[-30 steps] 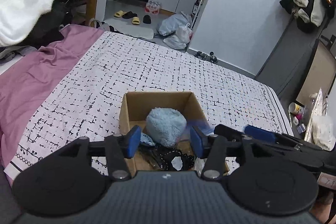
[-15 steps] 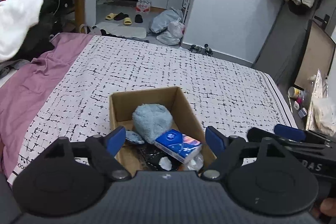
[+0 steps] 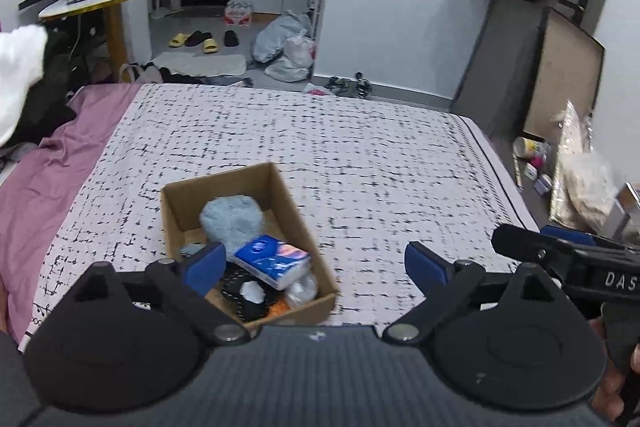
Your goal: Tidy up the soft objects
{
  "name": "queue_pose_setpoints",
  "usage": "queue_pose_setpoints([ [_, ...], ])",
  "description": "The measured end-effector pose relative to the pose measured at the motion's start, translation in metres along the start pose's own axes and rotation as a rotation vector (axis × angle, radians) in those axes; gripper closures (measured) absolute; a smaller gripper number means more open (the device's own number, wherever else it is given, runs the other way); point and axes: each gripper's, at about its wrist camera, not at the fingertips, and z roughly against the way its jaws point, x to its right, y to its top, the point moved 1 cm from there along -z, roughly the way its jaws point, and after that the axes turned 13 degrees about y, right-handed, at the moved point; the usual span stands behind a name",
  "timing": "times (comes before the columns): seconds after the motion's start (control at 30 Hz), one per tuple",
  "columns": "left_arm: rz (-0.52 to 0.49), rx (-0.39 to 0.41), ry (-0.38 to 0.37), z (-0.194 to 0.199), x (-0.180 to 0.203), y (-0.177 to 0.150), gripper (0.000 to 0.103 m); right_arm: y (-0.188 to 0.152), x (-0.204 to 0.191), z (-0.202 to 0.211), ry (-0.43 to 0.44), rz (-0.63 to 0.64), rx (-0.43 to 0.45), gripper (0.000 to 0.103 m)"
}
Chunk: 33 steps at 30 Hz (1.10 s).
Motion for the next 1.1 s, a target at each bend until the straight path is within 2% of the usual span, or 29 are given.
queue_pose_setpoints([
  [0.37,-0.043,-0.003,-0.037,0.029,0.030,-0.009,0.007,-0.001,0.013,0.047,-0.038,-0.037,0.036,0.000],
  [1.1,-0.094,0.020,-0.017,0.080,0.057,-0.037,0.007,-0.017,0.008,0.105,-0.077,-0.021,0.020,0.000],
])
